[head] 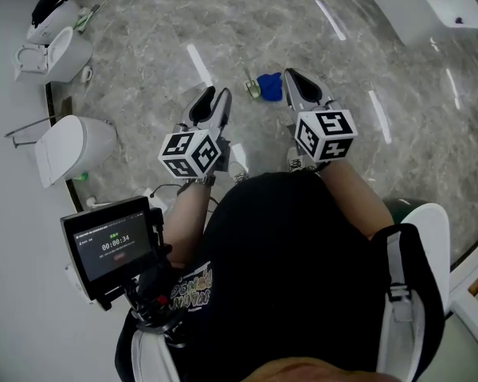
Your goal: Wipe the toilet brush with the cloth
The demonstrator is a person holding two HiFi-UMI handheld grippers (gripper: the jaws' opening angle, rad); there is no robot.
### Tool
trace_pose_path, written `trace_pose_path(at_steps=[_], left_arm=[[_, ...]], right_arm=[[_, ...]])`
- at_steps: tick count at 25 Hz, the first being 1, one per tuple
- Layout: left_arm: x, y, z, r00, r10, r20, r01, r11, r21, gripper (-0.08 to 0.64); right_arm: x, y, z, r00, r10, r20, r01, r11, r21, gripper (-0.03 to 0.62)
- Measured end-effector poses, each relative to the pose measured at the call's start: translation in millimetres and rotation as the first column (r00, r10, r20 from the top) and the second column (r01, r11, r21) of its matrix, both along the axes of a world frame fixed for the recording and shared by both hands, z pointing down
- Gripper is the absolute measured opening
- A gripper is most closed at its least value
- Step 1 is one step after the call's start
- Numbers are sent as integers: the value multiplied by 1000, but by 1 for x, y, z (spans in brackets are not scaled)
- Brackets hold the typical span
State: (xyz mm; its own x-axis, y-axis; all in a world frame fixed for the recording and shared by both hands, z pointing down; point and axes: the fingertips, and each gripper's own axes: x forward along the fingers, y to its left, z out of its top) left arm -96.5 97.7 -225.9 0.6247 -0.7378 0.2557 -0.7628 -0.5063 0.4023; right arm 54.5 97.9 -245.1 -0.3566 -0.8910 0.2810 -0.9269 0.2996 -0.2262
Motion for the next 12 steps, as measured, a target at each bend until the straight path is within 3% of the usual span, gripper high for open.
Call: trace_pose_path(at_steps=[12], left_arm=[[3,6,7,1000,2,1,-2,999,-35,141]], right_arm=[[0,10,7,1000,-12,-7,12,999,-37,3]])
